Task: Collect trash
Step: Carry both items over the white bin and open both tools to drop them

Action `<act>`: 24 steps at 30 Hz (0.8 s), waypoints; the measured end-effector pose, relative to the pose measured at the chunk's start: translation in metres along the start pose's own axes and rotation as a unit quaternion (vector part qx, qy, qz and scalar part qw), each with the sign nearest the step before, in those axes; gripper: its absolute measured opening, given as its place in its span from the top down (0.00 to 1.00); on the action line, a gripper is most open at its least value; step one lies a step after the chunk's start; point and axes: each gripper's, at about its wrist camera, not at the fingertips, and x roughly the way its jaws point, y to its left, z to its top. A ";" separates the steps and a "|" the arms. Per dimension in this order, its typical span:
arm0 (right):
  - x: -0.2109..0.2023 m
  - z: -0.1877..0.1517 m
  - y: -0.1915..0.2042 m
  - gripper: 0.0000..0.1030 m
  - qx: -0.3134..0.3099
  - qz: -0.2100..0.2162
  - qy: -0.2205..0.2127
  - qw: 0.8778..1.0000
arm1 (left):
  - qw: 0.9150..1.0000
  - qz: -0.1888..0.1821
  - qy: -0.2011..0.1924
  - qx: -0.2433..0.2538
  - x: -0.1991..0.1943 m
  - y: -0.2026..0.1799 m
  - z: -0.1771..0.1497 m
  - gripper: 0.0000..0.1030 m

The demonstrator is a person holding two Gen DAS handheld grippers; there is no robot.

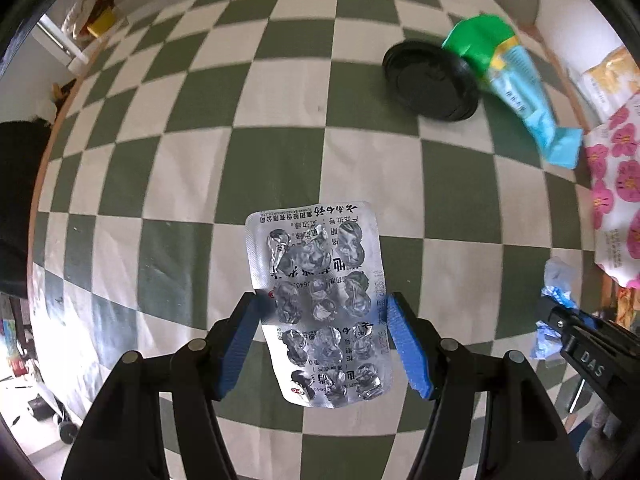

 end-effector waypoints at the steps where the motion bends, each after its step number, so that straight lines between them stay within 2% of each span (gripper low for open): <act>1: -0.004 -0.003 0.001 0.76 0.001 0.006 -0.007 1.000 | 1.000 -0.004 -0.008 0.002 -0.008 0.001 -0.004 0.40; 3: -0.016 -0.011 -0.004 0.77 0.003 0.014 -0.015 1.000 | 1.000 -0.008 -0.019 0.005 -0.026 -0.002 -0.018 0.40; 6: -0.036 -0.021 0.005 0.77 0.002 0.026 -0.031 0.999 | 0.999 -0.018 -0.037 0.009 -0.051 0.001 -0.023 0.40; 11: -0.082 -0.042 0.026 0.77 -0.007 0.036 -0.054 0.998 | 0.997 -0.043 -0.064 0.008 -0.085 0.032 -0.034 0.40; 13: -0.095 -0.062 0.034 0.77 -0.008 0.040 -0.064 0.997 | 0.996 -0.052 -0.074 0.013 -0.095 0.037 -0.036 0.40; 18: -0.126 -0.126 0.050 0.78 0.010 0.052 -0.091 0.994 | 0.992 -0.073 -0.100 0.038 -0.117 0.069 -0.075 0.40; 24: -0.156 -0.240 0.079 0.78 0.055 0.072 -0.111 0.990 | 0.987 -0.092 -0.107 0.079 -0.139 0.109 -0.143 0.40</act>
